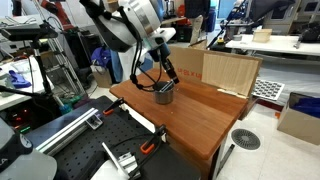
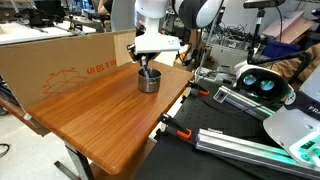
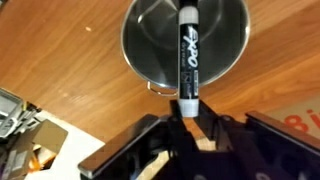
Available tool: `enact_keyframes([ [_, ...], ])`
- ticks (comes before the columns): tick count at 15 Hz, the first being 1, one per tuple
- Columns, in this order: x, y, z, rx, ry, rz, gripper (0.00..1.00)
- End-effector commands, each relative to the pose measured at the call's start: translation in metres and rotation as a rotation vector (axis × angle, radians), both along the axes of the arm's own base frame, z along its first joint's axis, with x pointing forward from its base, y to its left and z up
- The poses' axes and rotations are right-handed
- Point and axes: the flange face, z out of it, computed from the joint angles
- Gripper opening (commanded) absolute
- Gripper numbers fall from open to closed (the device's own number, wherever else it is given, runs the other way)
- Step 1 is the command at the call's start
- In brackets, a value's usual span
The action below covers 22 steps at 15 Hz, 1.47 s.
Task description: Remove the marker from the silver pot and put it on the table
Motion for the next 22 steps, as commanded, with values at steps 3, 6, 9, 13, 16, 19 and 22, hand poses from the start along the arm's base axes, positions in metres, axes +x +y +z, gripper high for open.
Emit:
enact_keyframes([
  [3,0.009,0.000,0.043,0.026,-0.092,-0.005,0.06],
  [6,0.018,-0.014,0.079,0.042,-0.162,-0.040,0.06],
  [9,0.028,-0.046,0.109,0.059,-0.214,-0.102,0.06],
  [13,0.030,-0.098,0.112,0.070,-0.199,-0.153,0.06],
  [16,0.024,-0.128,0.093,0.071,-0.150,-0.151,0.06],
  [19,0.015,-0.150,0.062,0.089,-0.079,-0.149,0.06],
  [22,0.009,-0.165,0.033,0.099,-0.015,-0.145,0.06],
])
